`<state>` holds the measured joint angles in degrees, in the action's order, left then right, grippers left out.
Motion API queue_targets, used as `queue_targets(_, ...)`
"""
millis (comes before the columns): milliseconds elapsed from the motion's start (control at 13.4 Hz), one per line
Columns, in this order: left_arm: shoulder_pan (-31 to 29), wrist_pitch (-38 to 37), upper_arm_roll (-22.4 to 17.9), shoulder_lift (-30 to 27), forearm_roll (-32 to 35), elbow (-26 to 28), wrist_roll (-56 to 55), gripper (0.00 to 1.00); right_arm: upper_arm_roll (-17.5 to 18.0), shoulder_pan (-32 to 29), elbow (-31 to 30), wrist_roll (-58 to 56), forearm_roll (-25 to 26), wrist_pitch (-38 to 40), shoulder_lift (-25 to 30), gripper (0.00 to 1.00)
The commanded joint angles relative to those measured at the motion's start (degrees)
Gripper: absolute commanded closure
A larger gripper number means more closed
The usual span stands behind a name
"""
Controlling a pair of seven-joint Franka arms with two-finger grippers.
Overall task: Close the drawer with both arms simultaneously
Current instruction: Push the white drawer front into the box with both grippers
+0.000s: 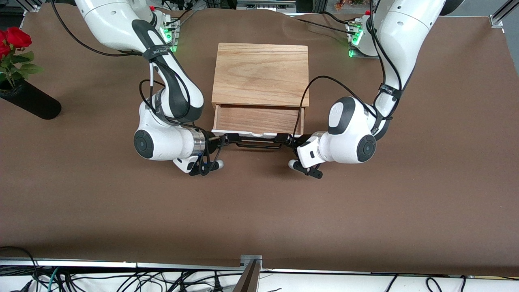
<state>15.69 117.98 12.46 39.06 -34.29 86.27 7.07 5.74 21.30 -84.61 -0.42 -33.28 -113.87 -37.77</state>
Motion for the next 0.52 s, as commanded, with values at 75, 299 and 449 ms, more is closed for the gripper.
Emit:
queue_targets(75, -0.4, -6.68, 0.02, -0.22, -1.66, 0.3, 2.07, 0.0, 0.24, -0.56, -6.7, -1.77, -1.26, 0.23, 4.01, 0.0)
queue_targets(299, -0.66, -8.99, 0.02, -0.3, -1.66, 0.3, 1.46, 0.0, 0.32, -0.56, -9.34, -1.69, -1.61, 0.4, 5.77, 0.0)
queue_targets(449, -0.49, -12.84, 0.02, -0.65, -1.66, 0.04, 1.28, 0.0, 0.67, -0.56, -11.62, -1.16, -2.39, 0.31, 7.17, 0.0)
